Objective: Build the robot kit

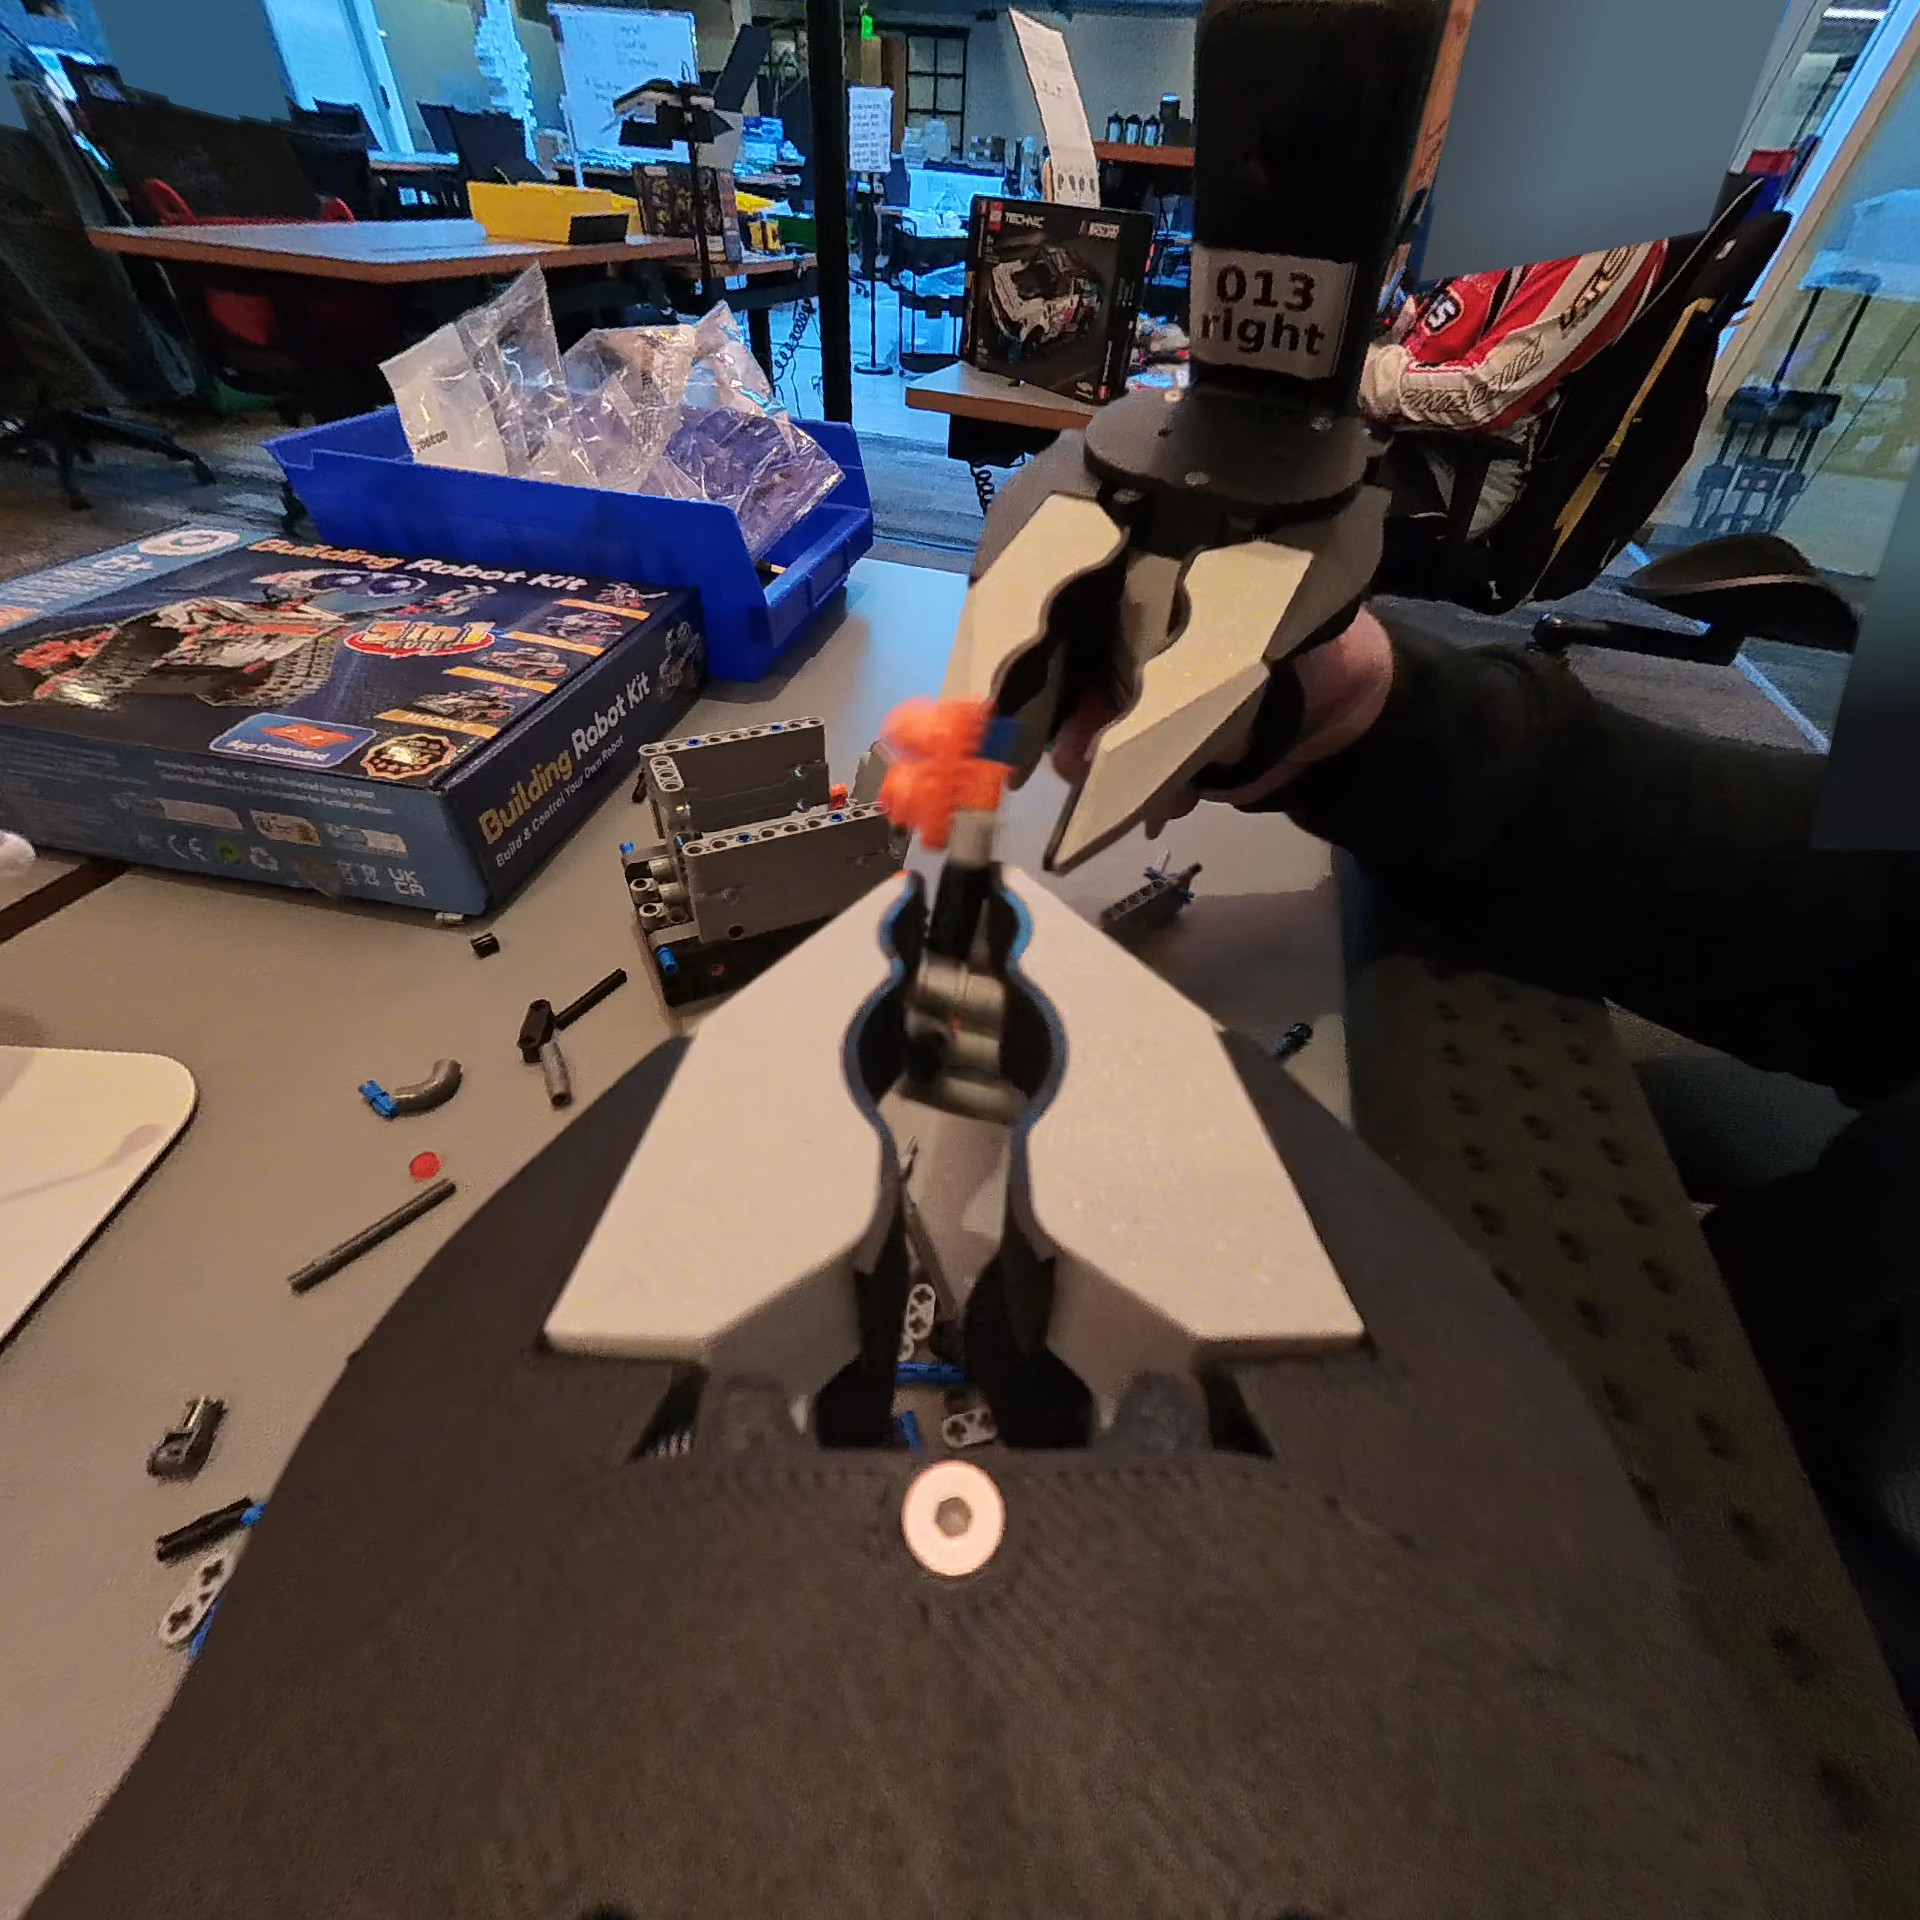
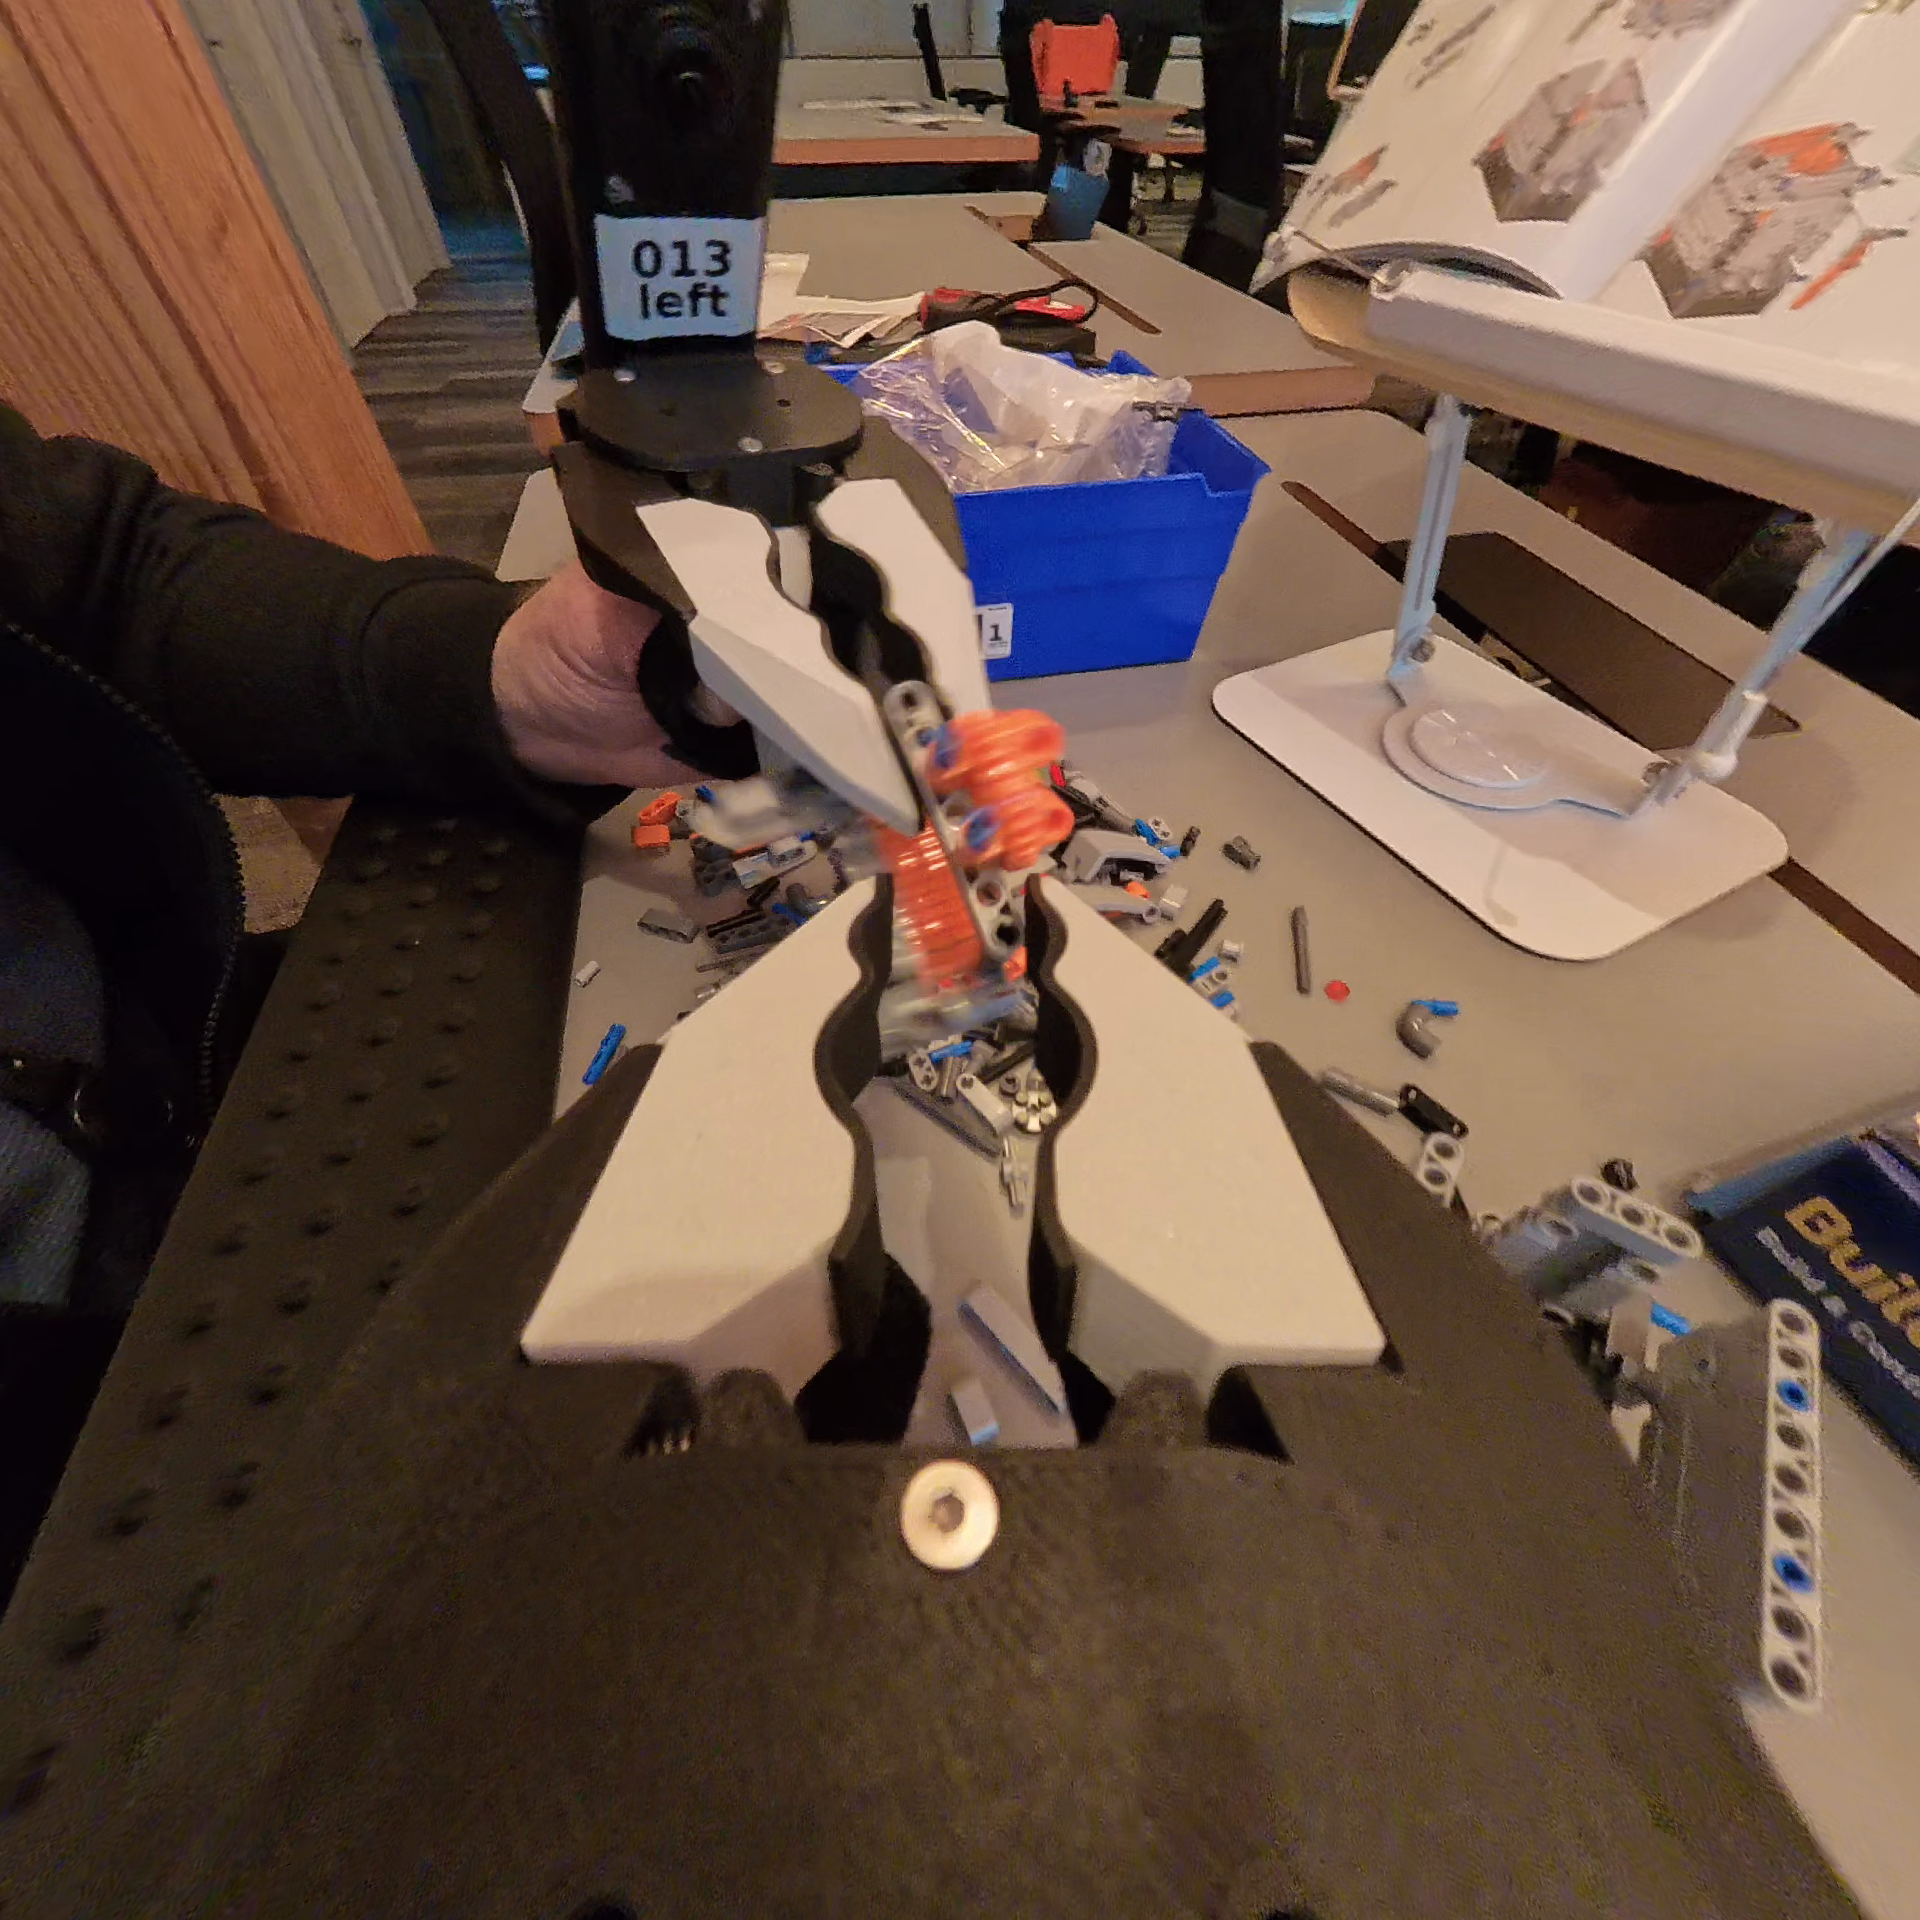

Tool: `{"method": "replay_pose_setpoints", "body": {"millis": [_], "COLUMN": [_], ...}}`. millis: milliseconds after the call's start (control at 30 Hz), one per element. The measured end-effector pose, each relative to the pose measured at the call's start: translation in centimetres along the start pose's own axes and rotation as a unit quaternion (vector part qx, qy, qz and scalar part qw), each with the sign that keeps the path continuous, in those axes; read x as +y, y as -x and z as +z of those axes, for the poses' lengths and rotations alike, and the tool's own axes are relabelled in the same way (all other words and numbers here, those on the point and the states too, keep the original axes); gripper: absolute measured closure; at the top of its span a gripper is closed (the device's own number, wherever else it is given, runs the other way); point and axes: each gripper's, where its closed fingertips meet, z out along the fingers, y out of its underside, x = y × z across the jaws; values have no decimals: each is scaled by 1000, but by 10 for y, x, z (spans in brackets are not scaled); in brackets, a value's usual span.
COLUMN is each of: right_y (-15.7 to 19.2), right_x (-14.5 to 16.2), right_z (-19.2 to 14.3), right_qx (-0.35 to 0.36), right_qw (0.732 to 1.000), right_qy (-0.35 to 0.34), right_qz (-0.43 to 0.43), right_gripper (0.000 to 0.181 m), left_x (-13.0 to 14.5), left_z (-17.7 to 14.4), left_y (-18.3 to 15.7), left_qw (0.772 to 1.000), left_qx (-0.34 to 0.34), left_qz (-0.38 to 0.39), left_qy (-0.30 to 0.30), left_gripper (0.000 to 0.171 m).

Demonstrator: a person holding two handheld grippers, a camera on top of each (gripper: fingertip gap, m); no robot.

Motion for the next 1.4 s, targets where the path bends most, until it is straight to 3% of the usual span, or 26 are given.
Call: {"method": "replay_pose_setpoints", "body": {"millis": [267, 500, 633, 900, 1133, 1400], "right_y": [-7, -5, 1, 9, 12, 25], "right_x": [26, 106, 135, 151, 162, 159], "right_z": [-40, -86, -104, -113, -106, -95], "right_qx": [59, 123, 132, 127, 124, 106], "right_qw": [997, 965, 947, 935, 927, 924], "right_qy": [41, 224, 280, 311, 337, 329], "right_qz": [32, 64, 88, 111, 105, 163], "right_gripper": [156, 149, 149, 149, 173, 156], "left_x": [1, 7, 12, 14, 16, 19], "left_z": [-1, 2, 3, 4, 5, 7], "left_y": [4, 8, 11, 10, 9, 7], "left_qw": [1000, 1000, 999, 999, 999, 998], "left_qx": [5, -9, -23, -23, -28, -27], "left_qz": [-21, -9, 6, 6, 20, 25], "left_qy": [-8, 10, 24, 30, 39, 48], "left_gripper": [167, 167, 167, 167, 167, 167]}}
